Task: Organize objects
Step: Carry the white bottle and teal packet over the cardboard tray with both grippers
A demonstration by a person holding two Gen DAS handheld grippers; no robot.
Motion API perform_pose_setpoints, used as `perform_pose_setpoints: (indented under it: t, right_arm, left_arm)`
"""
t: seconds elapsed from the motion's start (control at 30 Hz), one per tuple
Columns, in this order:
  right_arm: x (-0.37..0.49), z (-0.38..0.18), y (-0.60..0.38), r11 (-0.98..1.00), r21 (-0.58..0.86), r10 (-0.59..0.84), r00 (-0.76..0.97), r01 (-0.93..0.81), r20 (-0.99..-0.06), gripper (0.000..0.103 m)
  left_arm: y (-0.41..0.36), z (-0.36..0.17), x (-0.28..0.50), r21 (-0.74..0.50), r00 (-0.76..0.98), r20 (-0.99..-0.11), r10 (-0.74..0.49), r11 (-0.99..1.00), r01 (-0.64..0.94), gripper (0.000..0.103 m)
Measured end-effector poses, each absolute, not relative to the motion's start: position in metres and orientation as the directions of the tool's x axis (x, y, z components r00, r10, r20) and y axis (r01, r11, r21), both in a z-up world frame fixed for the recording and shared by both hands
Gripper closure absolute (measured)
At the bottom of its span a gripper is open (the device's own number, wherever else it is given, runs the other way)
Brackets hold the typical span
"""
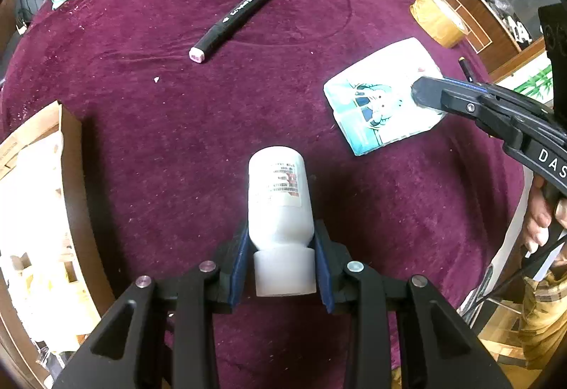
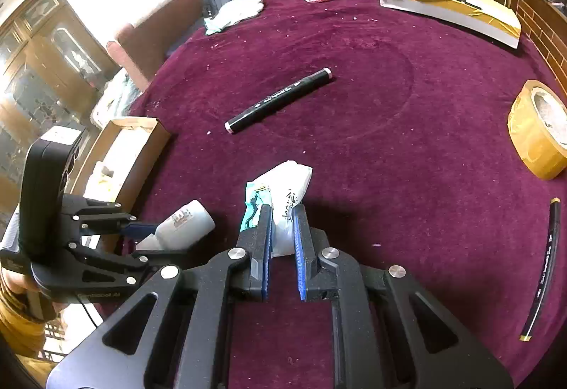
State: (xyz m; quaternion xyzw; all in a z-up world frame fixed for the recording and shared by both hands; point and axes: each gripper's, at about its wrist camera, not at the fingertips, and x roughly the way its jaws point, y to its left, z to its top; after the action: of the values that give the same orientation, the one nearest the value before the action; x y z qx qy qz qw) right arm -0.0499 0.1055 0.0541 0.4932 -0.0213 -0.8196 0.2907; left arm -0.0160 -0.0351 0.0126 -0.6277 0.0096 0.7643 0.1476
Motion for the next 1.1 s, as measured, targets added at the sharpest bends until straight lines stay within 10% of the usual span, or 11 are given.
perform_pose_setpoints:
  t: [1.1]
  right_arm:
    - [-0.041, 0.07, 0.088, -0.807, 0.298, -0.509, -0.345, 0.51, -0.788, 0.092]
  left_arm:
    - [-0.051, 0.038, -0.001, -0.139, -0.252, -0.947, 0.202, -0.959, -0.246, 0.074]
